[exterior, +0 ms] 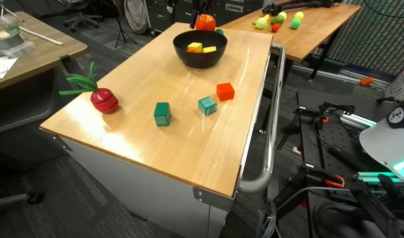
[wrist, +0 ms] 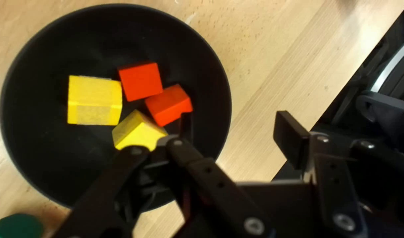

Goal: Put all the blocks and the beetroot in the bowl then move the apple to the left

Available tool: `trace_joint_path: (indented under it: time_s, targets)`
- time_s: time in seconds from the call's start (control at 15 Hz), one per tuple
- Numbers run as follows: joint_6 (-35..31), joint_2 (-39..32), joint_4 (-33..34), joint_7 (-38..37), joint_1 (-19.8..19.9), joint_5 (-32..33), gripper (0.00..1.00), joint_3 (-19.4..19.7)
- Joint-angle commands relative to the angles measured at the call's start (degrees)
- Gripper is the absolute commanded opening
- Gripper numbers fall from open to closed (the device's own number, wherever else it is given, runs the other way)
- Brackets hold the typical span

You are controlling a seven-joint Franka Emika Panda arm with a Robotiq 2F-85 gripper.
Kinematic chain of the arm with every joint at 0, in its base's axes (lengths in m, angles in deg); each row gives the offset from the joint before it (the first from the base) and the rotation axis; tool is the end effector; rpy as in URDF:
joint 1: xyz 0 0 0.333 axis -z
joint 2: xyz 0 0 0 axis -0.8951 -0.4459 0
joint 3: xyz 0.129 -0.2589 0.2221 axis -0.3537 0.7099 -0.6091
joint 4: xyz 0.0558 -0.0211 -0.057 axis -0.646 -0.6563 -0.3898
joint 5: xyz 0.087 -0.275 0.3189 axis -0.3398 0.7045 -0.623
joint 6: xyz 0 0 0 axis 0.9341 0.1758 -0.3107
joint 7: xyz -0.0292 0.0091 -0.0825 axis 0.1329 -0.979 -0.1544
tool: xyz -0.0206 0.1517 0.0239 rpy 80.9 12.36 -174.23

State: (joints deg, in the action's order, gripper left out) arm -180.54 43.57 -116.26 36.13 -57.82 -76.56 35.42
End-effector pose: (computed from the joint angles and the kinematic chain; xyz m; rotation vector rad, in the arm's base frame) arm 0.6330 -0.1046 0.3727 -2.5714 1.1649 -0.1121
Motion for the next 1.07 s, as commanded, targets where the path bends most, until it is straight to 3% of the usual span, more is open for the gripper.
trace_joint_path:
  time_s: [0.0,0.13,0.33,0.53,0.6,0.87,0.93,1.0]
  targets:
    - [5.06,4.37,-0.23,-0.99,-0.72,2.87,0.95,-0.31]
    - [9.14,6.24,1.2,5.71,-1.19,-0.97,1.0,-2.12]
    - [21.96,9.99,3.57,4.61,-3.44,-1.26,1.0,-4.63]
    - [30.66,10.22,8.41,6.32,-6.29,-3.38,1.0,-7.29]
    - [26.55,10.38,5.39,4.21,-5.41,-1.49,1.0,-6.43]
    - [28.91,10.63,7.19,4.59,-6.93,-1.94,1.0,-7.63]
    - [26.15,11.94,6.45,4.02,-7.18,5.78,1.0,-8.1]
    - [27.24,12.38,6.75,4.56,-7.42,8.36,1.0,-8.33]
